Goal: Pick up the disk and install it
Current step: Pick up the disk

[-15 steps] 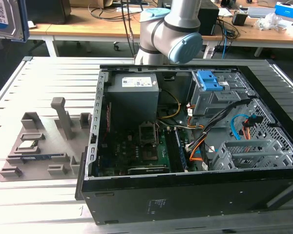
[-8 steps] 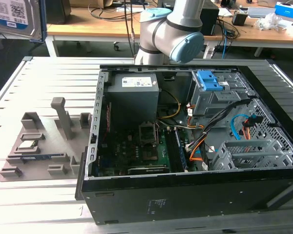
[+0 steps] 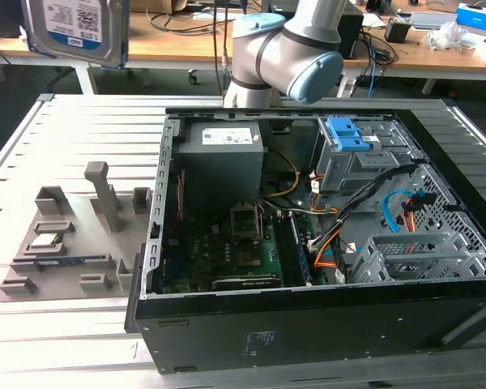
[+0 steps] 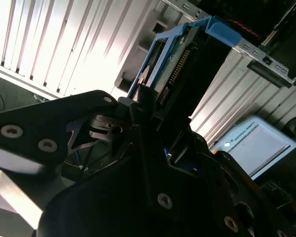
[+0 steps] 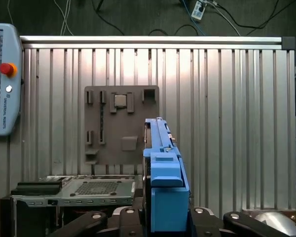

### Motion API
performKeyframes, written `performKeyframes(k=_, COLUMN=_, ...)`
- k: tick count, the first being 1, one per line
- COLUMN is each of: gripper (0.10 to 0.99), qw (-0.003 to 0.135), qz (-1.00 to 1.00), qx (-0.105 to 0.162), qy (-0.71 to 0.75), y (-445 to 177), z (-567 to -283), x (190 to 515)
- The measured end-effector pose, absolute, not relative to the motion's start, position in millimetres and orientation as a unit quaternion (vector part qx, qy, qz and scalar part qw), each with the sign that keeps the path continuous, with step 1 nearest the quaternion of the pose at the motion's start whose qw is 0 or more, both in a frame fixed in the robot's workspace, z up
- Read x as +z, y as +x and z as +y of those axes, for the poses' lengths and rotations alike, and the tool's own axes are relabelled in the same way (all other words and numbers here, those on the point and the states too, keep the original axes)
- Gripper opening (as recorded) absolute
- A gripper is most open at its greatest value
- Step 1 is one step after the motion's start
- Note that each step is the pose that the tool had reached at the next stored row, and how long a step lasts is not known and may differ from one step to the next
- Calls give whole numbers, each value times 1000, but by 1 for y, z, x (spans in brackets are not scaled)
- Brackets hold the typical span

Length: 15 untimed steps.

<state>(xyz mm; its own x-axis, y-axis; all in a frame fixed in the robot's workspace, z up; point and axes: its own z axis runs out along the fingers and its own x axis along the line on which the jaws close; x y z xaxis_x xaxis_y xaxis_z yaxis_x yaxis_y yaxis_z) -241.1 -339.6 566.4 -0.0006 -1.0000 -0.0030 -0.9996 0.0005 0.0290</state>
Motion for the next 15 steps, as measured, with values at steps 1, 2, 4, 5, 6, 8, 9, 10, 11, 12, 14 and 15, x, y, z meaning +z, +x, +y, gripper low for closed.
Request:
performKeyframes(k=1, gripper=365, qw=9, qz=-707, qx=-11, qy=707, y=-236, z=-340, x=566)
performKeyframes(k=2, gripper=365, qw=9, qz=-707, qx=-11, qy=707, y=-232, z=-340, x=567)
performKeyframes(k=4, gripper=365, qw=9, qz=-707, qx=-11, qy=707, y=-215, z=-340, x=566)
performKeyframes(k=5, gripper=365, qw=9, qz=-707, qx=-11, qy=707, y=-210, z=-340, x=566)
performKeyframes(k=6, gripper=365, qw=9, qz=-707, qx=-11, qy=707, y=-206, z=-340, x=566)
performKeyframes(k=8, gripper=365, qw=9, qz=-707, qx=-11, qy=707, y=-187, z=-340, x=566)
performKeyframes(k=9, gripper=365, qw=9, qz=-707, qx=-11, qy=707, y=-176, z=-340, x=566)
performKeyframes(k=10, gripper=365, qw=9, qz=-707, qx=-11, qy=707, y=-166, z=-340, x=566)
performKeyframes(k=11, gripper=365, qw=9, qz=-707, qx=-11, qy=707, y=-161, z=-340, x=566)
performKeyframes(k=12, gripper=365, qw=9, qz=-707, qx=-11, qy=707, y=-156, z=-340, x=566)
performKeyframes(k=14, gripper=365, qw=9, qz=-707, qx=-11, qy=707, y=-139, z=-340, x=567)
performKeyframes(k=15, gripper=365, qw=9, qz=-707, qx=-11, qy=707, y=-133, z=-340, x=566)
